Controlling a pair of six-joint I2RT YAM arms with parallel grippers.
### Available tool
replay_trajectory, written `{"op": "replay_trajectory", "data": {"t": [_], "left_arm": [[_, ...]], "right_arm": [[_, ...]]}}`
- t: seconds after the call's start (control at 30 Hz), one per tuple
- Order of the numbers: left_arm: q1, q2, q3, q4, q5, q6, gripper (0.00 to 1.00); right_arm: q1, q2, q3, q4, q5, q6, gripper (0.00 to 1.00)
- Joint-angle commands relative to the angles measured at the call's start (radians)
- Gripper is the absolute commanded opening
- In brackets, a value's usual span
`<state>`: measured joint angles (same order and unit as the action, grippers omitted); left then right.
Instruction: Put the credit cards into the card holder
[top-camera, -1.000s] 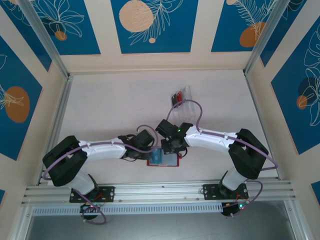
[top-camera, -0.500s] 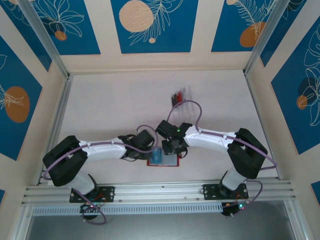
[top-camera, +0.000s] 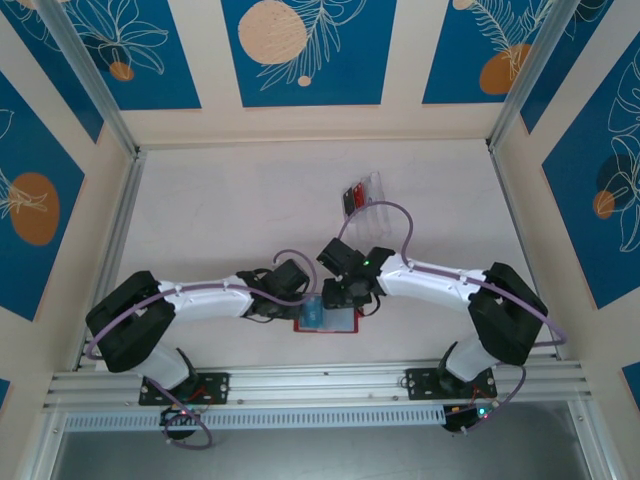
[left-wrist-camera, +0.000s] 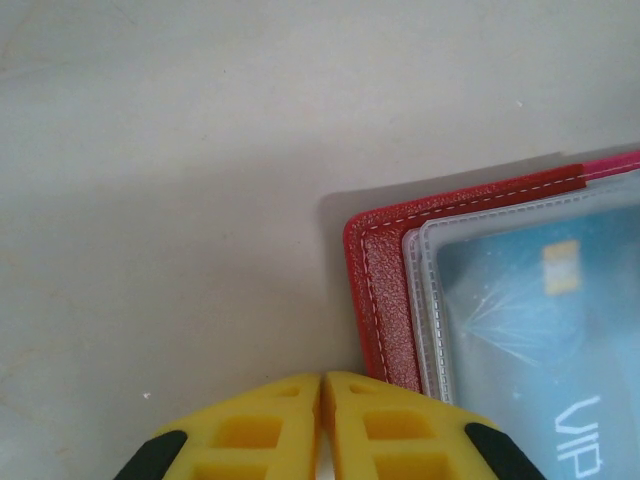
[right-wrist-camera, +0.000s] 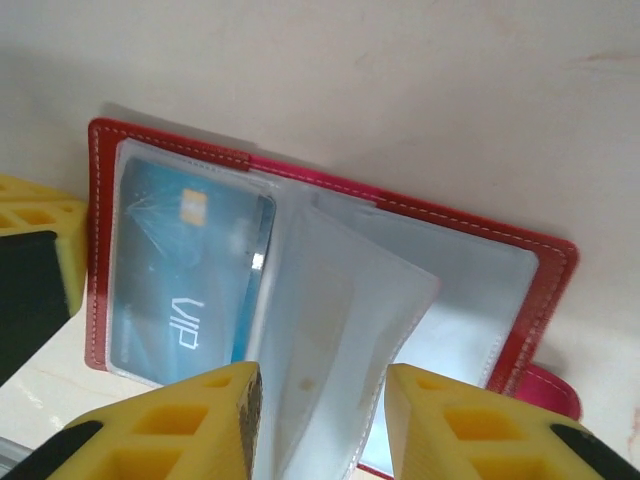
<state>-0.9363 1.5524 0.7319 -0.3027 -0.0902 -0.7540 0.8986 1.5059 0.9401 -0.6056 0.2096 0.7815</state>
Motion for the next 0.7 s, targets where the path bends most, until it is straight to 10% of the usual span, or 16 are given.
{"op": "replay_trajectory", "data": {"t": [0.0, 0.67], "left_arm": [[-0.049, 0.088, -0.012, 0.259, 0.147, -0.018, 0.11], [-0.048, 0.098, -0.008, 0.258, 0.149, -0.015, 0.11]], "right_arm": [[-0.03, -0.089, -0.054, -0.018, 0.051, 0.067, 0.42], [-0.012, 0.141, 0.063, -0.048, 0.128, -0.057, 0.37]]}}
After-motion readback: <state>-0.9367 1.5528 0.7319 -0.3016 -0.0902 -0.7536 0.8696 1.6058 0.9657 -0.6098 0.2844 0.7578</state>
